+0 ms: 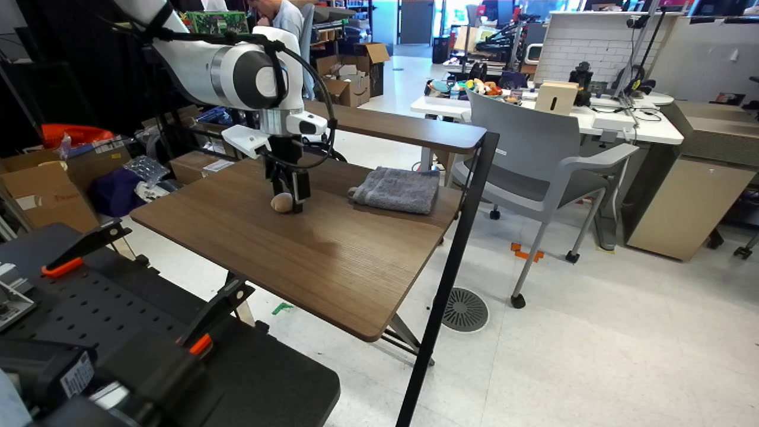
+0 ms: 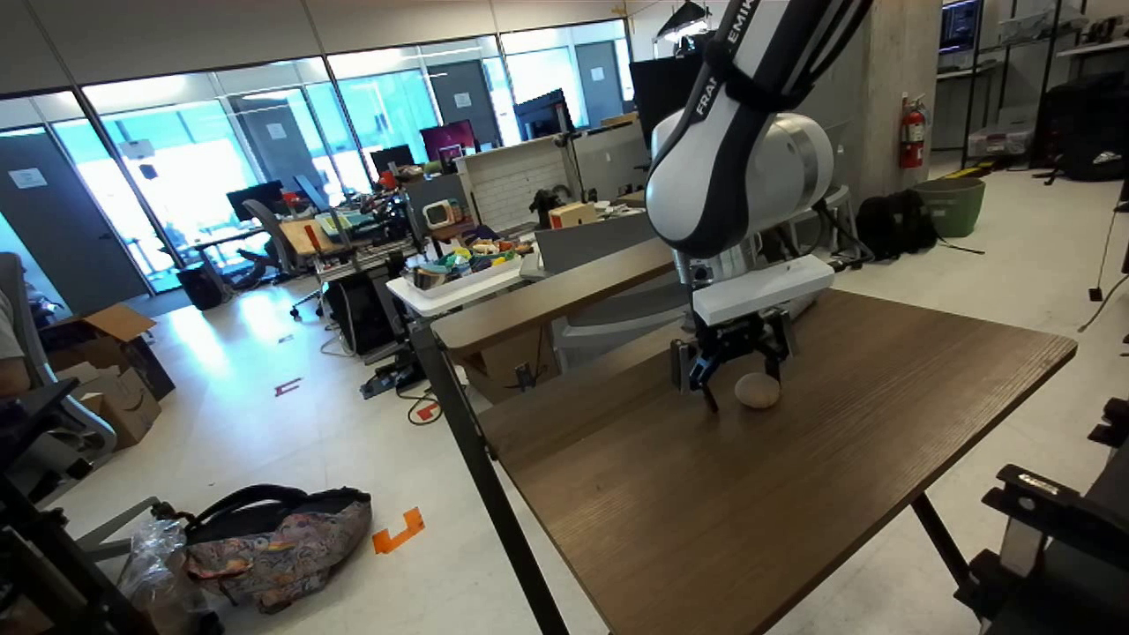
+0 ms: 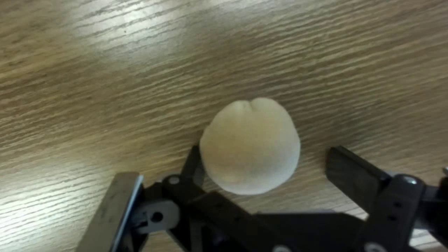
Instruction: Move the cookie to the left, use the grey towel to wipe the tabletop
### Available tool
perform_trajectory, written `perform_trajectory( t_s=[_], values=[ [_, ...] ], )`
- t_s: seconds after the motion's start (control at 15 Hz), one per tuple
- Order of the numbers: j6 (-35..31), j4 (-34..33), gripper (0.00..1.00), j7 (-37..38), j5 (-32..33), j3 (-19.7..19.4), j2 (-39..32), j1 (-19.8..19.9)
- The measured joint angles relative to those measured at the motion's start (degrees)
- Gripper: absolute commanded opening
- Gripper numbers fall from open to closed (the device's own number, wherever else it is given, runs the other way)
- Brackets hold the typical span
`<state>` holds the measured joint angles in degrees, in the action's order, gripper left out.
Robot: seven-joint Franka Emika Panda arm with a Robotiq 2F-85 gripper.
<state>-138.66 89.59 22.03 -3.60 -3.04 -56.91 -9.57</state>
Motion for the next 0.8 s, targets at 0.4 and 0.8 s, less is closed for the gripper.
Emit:
perform_trajectory(
  t_s=[0.4,0.8],
  values=[
    [0.2,2.4,0.12,-0.2,0.0,-0.6,1.9,0.2],
    [0.2,6.9,0.01,-0.6,0.0,-0.4,6.6,0.1]
  ],
)
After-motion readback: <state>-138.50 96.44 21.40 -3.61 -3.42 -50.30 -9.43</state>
